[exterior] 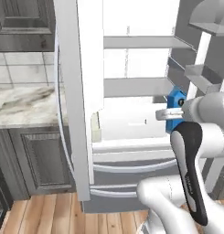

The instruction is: Take a sugar cube from the saucer and place it inside the coffee. Then, grab milk from the fridge and place it next to the coffee on the counter to sweeten the coffee.

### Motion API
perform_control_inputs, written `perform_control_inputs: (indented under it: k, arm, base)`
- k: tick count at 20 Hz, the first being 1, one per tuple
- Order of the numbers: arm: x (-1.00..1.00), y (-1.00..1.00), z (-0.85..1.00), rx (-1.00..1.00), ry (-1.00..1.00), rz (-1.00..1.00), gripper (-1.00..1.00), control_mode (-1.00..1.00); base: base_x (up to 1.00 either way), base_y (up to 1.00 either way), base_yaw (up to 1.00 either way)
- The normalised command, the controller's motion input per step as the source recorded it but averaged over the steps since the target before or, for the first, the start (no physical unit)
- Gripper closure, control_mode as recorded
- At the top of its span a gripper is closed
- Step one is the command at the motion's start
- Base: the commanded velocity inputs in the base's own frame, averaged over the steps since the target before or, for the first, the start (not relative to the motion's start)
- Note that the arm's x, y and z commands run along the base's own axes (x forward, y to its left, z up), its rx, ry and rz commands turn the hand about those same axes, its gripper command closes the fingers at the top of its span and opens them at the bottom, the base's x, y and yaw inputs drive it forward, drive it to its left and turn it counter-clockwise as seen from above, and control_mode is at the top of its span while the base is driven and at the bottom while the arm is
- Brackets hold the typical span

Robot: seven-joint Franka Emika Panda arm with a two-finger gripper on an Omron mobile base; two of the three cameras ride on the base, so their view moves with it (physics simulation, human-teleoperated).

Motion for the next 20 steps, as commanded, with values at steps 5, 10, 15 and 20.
perform_control_inputs:
  k: [5,10,15,20]
  arm:
    - [0.00,0.00,0.00,0.00,0.00,0.00,1.00,1.00]
    - [0.00,0.00,0.00,0.00,0.00,0.00,1.00,1.00]
    - [0.00,0.00,0.00,0.00,0.00,0.00,1.00,1.00]
    - [0.00,0.00,0.00,0.00,0.00,0.00,1.00,1.00]
  base:
    - [-1.00,-0.03,0.81]
    - [-0.89,0.01,0.89]
    - [-0.73,0.23,0.90]
    - [0.22,0.21,0.79]
